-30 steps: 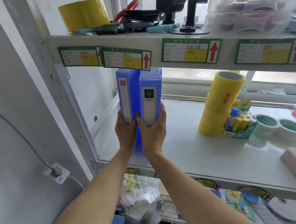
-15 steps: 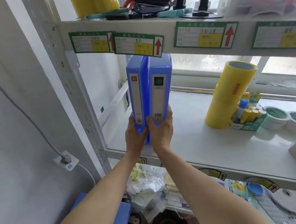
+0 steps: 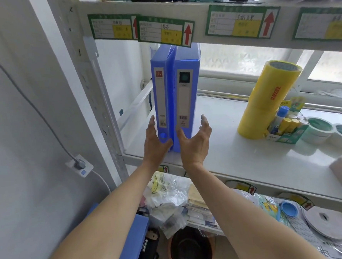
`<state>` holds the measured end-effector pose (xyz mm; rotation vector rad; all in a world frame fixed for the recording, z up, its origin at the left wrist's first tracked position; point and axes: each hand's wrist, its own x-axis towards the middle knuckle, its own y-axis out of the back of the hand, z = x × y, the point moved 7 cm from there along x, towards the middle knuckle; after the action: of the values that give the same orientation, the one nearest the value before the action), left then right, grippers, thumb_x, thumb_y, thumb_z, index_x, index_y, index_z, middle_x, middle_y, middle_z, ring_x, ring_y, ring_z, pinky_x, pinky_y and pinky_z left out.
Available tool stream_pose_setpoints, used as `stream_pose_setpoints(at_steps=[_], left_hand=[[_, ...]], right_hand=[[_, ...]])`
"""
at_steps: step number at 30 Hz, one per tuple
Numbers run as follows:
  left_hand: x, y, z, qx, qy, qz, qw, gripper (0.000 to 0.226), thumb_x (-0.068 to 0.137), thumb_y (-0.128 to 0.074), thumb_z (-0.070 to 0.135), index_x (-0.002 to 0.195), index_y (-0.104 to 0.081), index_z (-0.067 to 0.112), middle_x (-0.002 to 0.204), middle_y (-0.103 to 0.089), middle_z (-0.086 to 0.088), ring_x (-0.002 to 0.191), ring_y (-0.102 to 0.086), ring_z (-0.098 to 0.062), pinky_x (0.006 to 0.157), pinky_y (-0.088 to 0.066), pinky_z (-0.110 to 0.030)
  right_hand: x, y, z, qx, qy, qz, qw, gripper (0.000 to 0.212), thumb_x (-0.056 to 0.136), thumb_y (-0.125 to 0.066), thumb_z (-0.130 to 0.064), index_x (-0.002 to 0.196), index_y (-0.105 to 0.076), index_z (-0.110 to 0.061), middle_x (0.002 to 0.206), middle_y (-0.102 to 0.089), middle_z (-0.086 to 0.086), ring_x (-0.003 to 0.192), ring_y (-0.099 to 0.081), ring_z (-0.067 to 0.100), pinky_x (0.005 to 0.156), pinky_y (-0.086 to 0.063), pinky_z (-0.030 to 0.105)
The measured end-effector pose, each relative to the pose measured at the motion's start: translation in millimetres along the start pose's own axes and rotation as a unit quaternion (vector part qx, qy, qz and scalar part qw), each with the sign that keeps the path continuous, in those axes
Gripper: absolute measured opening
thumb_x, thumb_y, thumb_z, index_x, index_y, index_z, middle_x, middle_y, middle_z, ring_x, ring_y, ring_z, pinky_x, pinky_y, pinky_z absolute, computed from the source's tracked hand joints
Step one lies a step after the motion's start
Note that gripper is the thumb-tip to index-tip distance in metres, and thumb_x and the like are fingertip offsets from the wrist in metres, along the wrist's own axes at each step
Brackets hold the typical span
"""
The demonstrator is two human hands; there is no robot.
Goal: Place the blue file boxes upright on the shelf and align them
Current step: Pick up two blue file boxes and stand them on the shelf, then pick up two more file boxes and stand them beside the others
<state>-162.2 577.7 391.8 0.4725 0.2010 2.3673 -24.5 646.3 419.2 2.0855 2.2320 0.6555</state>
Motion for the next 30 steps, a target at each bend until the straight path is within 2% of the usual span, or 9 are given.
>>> stream_pose_setpoints(at_steps=[6,12,16,20,22,23,25,26,30], left_hand=[[-49,35,6,0.057,-0.026,0.15,0.987,0.043,0.081,-0.061,0.017,0.12,-0.047,0.006,0.106,-0.058,-0.008,0.085,-0.059,-0.02,0.078,-0.055,-0.034],[-120,82,-30,0.06,0.015,0.239,0.969,0.011,0.09,-0.055,0.017,0.098,-0.048,0.016,0.079,-0.052,0.006,0.067,-0.051,-0.01,0.065,-0.044,-0.022],[-199,116,-101,0.031,0.169,0.281,0.944,0.011,0.092,-0.05,0.017,0.103,-0.048,0.014,0.079,-0.05,0.009,0.068,-0.049,-0.009,0.061,-0.042,-0.025],[-303,143,-197,0.024,0.42,0.27,0.866,0.012,0.088,-0.044,0.006,0.082,-0.037,0.013,0.069,-0.035,-0.001,0.056,-0.031,-0.021,0.052,-0.027,-0.029],[-351,155,-233,0.021,0.495,0.238,0.835,0.017,0.088,-0.046,0.005,0.073,-0.038,0.008,0.066,-0.036,-0.015,0.057,-0.035,-0.027,0.056,-0.032,-0.035],[-374,161,-248,0.025,0.525,0.239,0.817,0.013,0.09,-0.047,0.007,0.08,-0.05,-0.002,0.074,-0.047,-0.028,0.063,-0.048,-0.036,0.063,-0.031,-0.034],[-420,176,-277,0.04,0.57,0.268,0.776,0.037,0.092,-0.05,0.012,0.119,-0.053,-0.013,0.119,-0.053,-0.038,0.095,-0.059,-0.048,0.086,-0.048,-0.057],[-442,185,-286,0.055,0.585,0.287,0.756,0.043,0.093,-0.051,0.013,0.128,-0.048,-0.011,0.13,-0.051,-0.034,0.102,-0.059,-0.048,0.076,-0.049,-0.051],[-522,206,-319,0.107,0.631,0.352,0.683,0.05,0.092,-0.057,0.022,0.131,-0.044,-0.007,0.135,-0.047,-0.029,0.117,-0.052,-0.048,0.088,-0.048,-0.053]], right_hand=[[-56,4,-4,-0.041,0.075,0.027,0.996,0.03,0.089,-0.067,-0.034,0.113,-0.054,-0.021,0.1,-0.053,-0.009,0.09,-0.057,0.012,0.088,-0.042,0.041],[-122,-33,11,-0.054,0.143,-0.086,0.985,0.014,0.089,-0.061,-0.025,0.101,-0.056,-0.02,0.09,-0.055,-0.008,0.081,-0.056,0.014,0.08,-0.039,0.037],[-179,-68,46,-0.083,0.127,-0.257,0.955,0.013,0.094,-0.056,-0.028,0.103,-0.057,-0.02,0.094,-0.061,-0.003,0.082,-0.059,0.018,0.076,-0.049,0.039],[-254,-112,102,-0.232,0.141,-0.486,0.831,0.03,0.096,-0.053,-0.033,0.121,-0.056,-0.016,0.122,-0.058,0.005,0.104,-0.06,0.027,0.082,-0.049,0.038],[-292,-128,130,-0.3,0.172,-0.56,0.753,0.041,0.098,-0.052,-0.034,0.133,-0.05,-0.013,0.133,-0.051,0.009,0.115,-0.056,0.031,0.088,-0.047,0.041],[-309,-135,143,-0.328,0.19,-0.584,0.718,0.044,0.099,-0.051,-0.035,0.136,-0.048,-0.012,0.135,-0.05,0.011,0.117,-0.054,0.032,0.091,-0.046,0.043],[-338,-150,166,-0.37,0.229,-0.613,0.66,0.046,0.099,-0.051,-0.036,0.138,-0.045,-0.011,0.135,-0.048,0.013,0.118,-0.053,0.034,0.094,-0.044,0.046],[-351,-157,177,-0.386,0.245,-0.619,0.638,0.046,0.099,-0.051,-0.036,0.137,-0.045,-0.011,0.133,-0.048,0.013,0.117,-0.053,0.034,0.095,-0.043,0.047],[-393,-193,217,-0.443,0.322,-0.613,0.569,0.044,0.098,-0.051,-0.034,0.137,-0.043,-0.013,0.133,-0.049,0.013,0.118,-0.053,0.034,0.105,-0.035,0.051]])
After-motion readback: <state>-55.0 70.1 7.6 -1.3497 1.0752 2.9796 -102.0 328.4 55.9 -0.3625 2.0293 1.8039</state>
